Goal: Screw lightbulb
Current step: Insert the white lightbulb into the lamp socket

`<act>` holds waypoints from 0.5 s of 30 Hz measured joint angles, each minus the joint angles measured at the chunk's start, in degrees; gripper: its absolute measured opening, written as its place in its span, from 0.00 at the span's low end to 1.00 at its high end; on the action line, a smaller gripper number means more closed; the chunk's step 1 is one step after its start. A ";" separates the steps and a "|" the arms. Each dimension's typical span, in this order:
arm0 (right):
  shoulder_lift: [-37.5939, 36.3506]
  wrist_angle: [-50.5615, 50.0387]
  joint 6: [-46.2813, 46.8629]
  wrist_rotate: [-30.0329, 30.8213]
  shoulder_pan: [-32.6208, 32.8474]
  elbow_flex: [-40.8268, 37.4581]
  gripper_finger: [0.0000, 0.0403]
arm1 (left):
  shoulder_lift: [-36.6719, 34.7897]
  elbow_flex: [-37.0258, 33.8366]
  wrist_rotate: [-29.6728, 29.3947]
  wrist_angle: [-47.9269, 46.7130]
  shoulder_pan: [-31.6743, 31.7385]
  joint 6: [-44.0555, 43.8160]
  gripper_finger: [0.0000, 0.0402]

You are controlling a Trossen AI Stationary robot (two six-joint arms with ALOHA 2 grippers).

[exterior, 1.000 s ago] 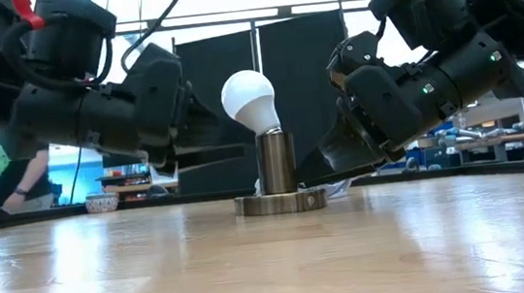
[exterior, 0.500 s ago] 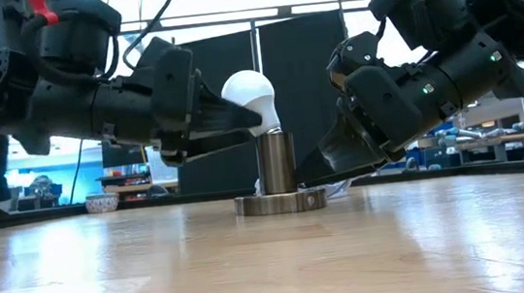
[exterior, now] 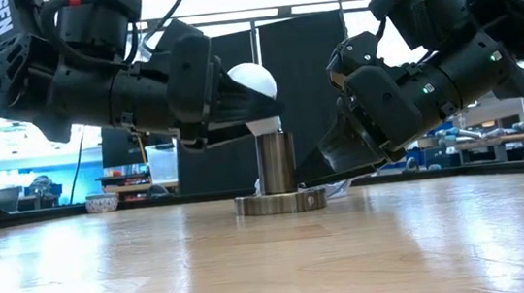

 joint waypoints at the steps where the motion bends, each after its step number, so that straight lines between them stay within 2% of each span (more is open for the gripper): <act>1: 0.00 0.02 0.00 0.00 0.00 0.00 0.76 | 0.00 0.08 0.00 0.02 0.17 0.00 0.70; 15: 0.00 0.13 0.02 0.00 0.00 0.00 0.76 | 0.00 0.15 3.35 0.11 1.62 0.06 0.62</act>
